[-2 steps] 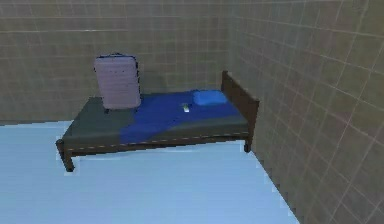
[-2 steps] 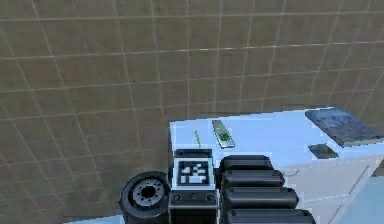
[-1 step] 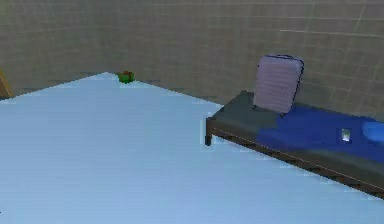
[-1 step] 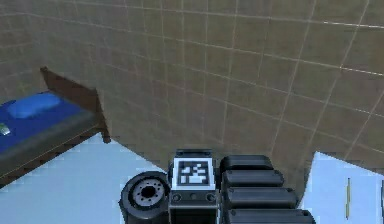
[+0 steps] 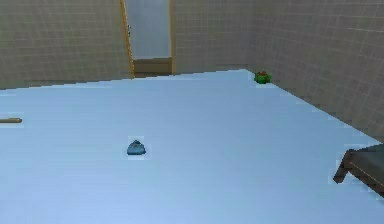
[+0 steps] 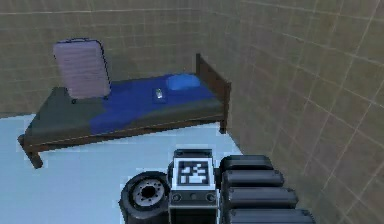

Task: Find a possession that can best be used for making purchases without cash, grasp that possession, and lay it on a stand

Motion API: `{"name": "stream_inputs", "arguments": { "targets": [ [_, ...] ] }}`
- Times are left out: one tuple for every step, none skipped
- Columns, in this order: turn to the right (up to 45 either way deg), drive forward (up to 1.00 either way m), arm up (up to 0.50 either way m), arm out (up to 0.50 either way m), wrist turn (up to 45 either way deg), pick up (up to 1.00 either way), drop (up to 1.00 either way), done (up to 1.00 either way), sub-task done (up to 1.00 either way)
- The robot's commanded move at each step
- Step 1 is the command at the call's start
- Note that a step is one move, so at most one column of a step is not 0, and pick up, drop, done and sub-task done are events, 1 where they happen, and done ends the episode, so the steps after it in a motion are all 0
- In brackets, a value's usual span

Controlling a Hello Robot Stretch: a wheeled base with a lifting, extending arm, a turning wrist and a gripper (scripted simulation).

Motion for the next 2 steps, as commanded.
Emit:
{"name": "stream_inputs", "arguments": {
  "targets": [
    [0.0,1.00,0.00,0.00,0.0,0.00,0.00,0.00,0.00],
    [-3.0,0.00,0.00,0.00,0.0,0.00,0.00,0.00,0.00]
  ]
}}
